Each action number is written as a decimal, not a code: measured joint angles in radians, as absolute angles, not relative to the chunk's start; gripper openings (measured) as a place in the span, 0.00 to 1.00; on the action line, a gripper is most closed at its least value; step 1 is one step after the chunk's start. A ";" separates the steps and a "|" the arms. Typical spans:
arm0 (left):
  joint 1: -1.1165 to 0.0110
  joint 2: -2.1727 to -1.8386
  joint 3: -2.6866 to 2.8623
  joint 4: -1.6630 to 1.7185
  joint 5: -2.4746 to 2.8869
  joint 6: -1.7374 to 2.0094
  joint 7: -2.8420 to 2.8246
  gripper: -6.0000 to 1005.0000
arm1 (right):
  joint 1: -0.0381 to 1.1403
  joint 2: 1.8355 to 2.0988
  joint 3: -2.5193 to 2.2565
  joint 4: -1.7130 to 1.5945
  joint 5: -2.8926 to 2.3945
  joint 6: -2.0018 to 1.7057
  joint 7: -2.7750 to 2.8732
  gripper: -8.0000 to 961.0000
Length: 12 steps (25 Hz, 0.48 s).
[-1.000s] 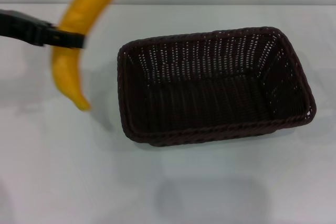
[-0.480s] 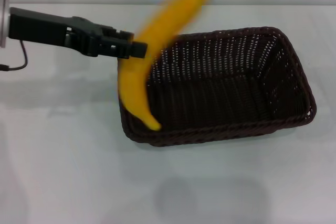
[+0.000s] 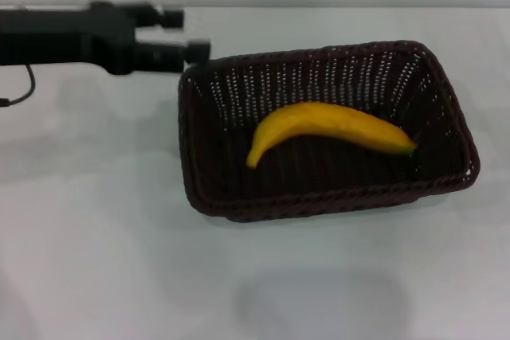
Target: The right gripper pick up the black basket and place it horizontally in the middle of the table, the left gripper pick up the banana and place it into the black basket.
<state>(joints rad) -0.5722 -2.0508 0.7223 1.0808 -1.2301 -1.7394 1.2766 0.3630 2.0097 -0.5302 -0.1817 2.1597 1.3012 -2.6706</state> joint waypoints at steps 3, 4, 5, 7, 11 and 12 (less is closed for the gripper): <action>-0.483 -2.073 0.671 1.072 -1.315 -1.671 1.431 0.88 | 0.361 2.009 -0.531 -0.176 2.160 1.304 -2.673 0.89; -0.446 -2.079 0.662 1.057 -1.365 -1.644 1.498 0.88 | 0.361 2.009 -0.531 -0.174 2.160 1.306 -2.675 0.89; -0.413 -2.080 0.658 1.027 -1.426 -1.620 1.568 0.88 | 0.360 2.009 -0.531 -0.173 2.160 1.308 -2.677 0.89; -0.360 -2.080 0.656 0.958 -1.538 -1.588 1.690 0.88 | 0.359 2.009 -0.531 -0.171 2.160 1.312 -2.679 0.89; -0.259 -2.080 0.647 0.739 -1.793 -1.549 2.055 0.88 | 0.357 2.010 -0.531 -0.169 2.160 1.313 -2.688 0.89; -0.246 -2.080 0.647 0.700 -1.832 -1.545 2.108 0.88 | 0.357 2.010 -0.531 -0.168 2.160 1.313 -2.692 0.89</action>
<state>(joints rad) -0.2462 -2.0804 0.6472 0.6997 -1.8317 -1.5450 2.1077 0.3573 2.0098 -0.5308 -0.1679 2.1599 1.3127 -2.6916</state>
